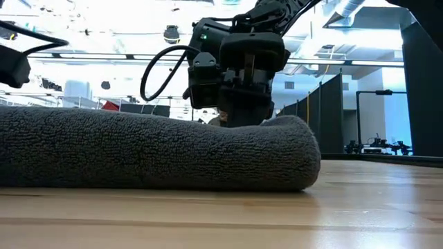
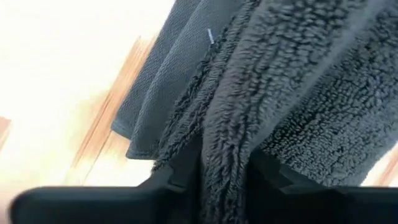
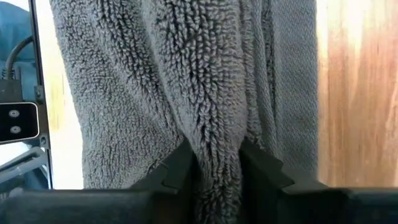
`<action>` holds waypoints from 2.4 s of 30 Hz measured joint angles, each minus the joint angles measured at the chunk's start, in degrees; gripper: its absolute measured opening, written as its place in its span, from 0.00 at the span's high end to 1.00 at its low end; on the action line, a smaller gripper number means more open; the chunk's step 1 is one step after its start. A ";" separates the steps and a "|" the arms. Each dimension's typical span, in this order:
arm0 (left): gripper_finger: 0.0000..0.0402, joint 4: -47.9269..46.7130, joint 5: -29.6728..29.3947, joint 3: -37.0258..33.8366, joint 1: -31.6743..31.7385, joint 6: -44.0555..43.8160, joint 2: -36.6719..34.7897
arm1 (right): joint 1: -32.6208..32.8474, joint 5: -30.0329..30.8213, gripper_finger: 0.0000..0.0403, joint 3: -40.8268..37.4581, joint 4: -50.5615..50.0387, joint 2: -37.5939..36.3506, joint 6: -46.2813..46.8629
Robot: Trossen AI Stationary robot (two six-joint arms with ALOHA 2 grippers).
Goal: Roll towel
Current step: Roll the black towel
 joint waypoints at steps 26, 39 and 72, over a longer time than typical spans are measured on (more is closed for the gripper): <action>0.76 -16.70 -1.13 24.51 -0.06 3.93 -0.97 | 0.35 0.90 0.51 -0.09 -1.75 0.00 -0.11; 0.90 0.57 -8.09 6.93 8.12 6.48 1.02 | 0.33 0.92 0.51 -0.09 -1.74 0.00 -0.24; 1.00 10.65 -10.57 -5.68 4.44 4.01 0.86 | -5.06 -4.20 0.53 7.18 -36.32 -2.37 -4.42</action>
